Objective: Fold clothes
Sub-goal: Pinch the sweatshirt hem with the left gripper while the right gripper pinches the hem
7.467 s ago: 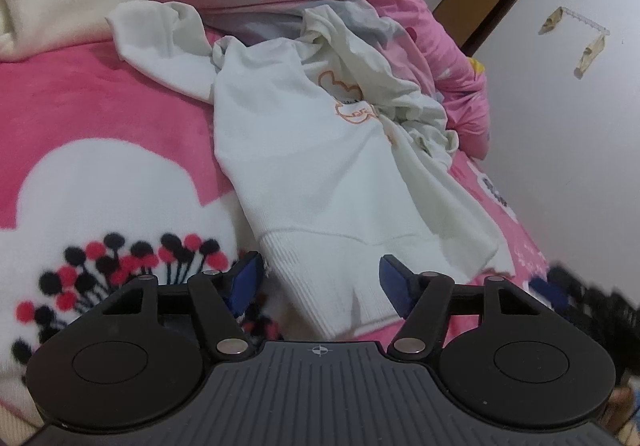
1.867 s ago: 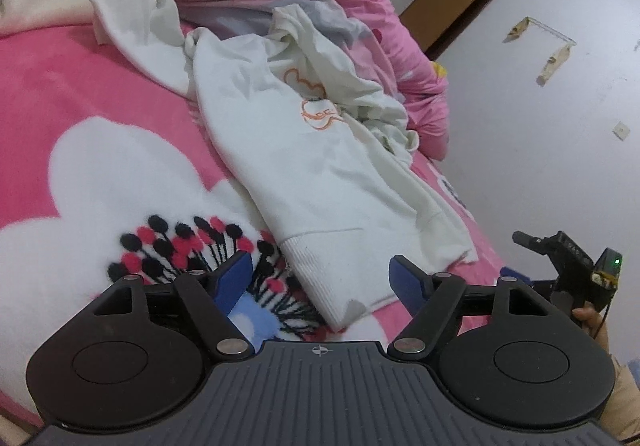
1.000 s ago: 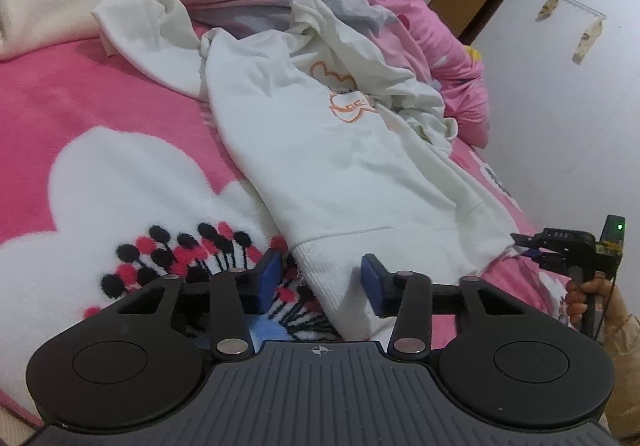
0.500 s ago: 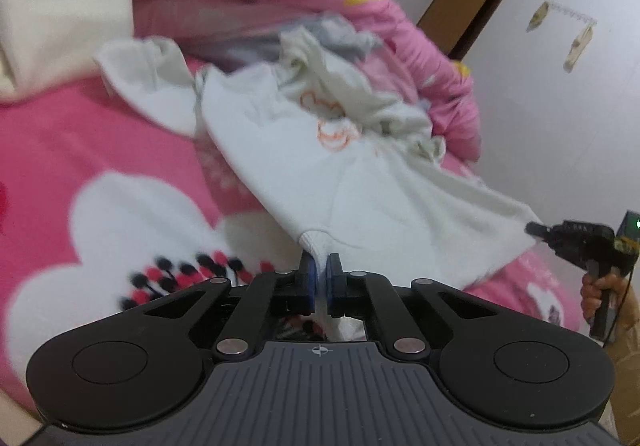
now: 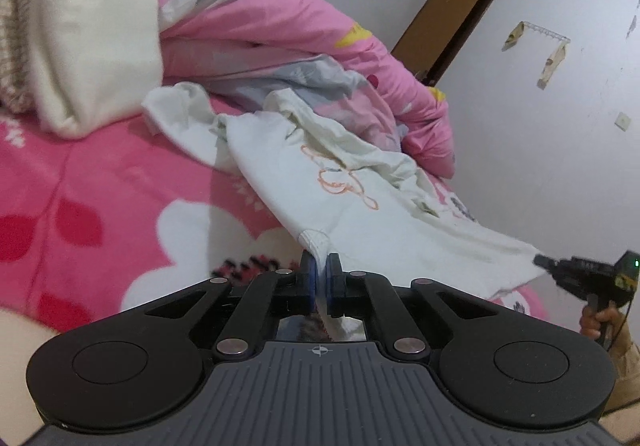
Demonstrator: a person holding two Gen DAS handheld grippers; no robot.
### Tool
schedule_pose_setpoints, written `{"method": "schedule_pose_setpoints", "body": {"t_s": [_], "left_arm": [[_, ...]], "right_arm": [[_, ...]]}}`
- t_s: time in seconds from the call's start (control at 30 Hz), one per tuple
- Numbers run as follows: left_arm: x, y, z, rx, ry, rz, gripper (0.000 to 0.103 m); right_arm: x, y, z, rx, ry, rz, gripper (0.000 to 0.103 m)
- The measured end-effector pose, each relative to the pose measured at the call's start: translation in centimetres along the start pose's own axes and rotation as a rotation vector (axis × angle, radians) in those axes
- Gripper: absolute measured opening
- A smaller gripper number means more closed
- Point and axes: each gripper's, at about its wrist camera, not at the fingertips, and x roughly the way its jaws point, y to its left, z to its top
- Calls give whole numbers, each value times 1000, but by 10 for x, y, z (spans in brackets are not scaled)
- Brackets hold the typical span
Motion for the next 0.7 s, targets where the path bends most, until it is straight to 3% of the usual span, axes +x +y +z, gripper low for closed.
{"method": "schedule_pose_setpoints", "body": {"t_s": [0.23, 0.43, 0.7], "left_arm": [[3, 9, -21, 24, 75, 39, 3], [7, 17, -33, 32, 110, 60, 3], [22, 27, -44, 24, 213, 92, 4]], "right_arm": [[3, -17, -40, 49, 78, -59, 6], [6, -23, -52, 46, 114, -92, 6], [16, -29, -60, 24, 170, -148, 6]]}}
